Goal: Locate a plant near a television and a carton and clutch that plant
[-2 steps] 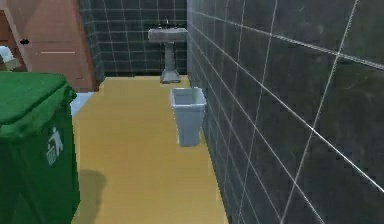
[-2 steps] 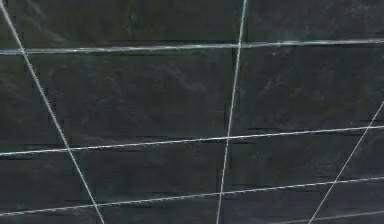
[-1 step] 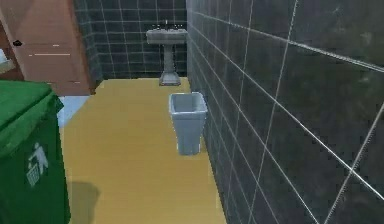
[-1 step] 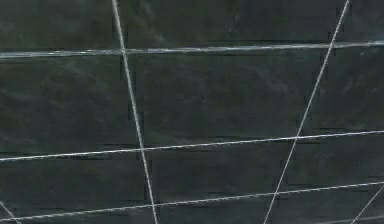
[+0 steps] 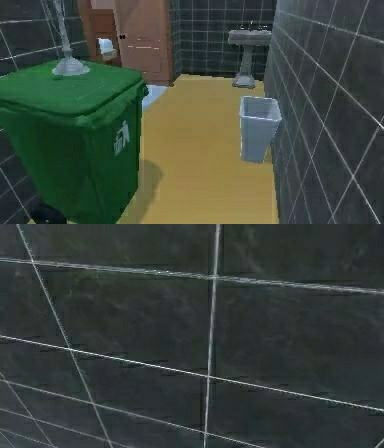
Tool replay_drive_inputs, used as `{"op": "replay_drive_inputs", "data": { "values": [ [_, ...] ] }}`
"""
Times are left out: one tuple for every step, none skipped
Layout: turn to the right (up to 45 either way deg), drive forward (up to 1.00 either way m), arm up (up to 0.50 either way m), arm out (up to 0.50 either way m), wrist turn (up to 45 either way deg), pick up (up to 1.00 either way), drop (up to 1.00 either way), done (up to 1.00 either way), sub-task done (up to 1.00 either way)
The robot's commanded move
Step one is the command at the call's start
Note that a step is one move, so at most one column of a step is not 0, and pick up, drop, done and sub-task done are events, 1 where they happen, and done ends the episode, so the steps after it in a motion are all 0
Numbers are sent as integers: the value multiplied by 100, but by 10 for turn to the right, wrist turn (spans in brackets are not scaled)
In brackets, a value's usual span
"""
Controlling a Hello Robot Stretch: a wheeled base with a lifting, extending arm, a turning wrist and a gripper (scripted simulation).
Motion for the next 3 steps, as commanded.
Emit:
{"op": "replay_drive_inputs", "data": {
  "values": [
    [0,100,0,0,0,0,0,0,0],
    [0,10,0,0,0,0,0,0,0],
    [-270,0,0,0,0,0,0,0,0]
  ]
}}
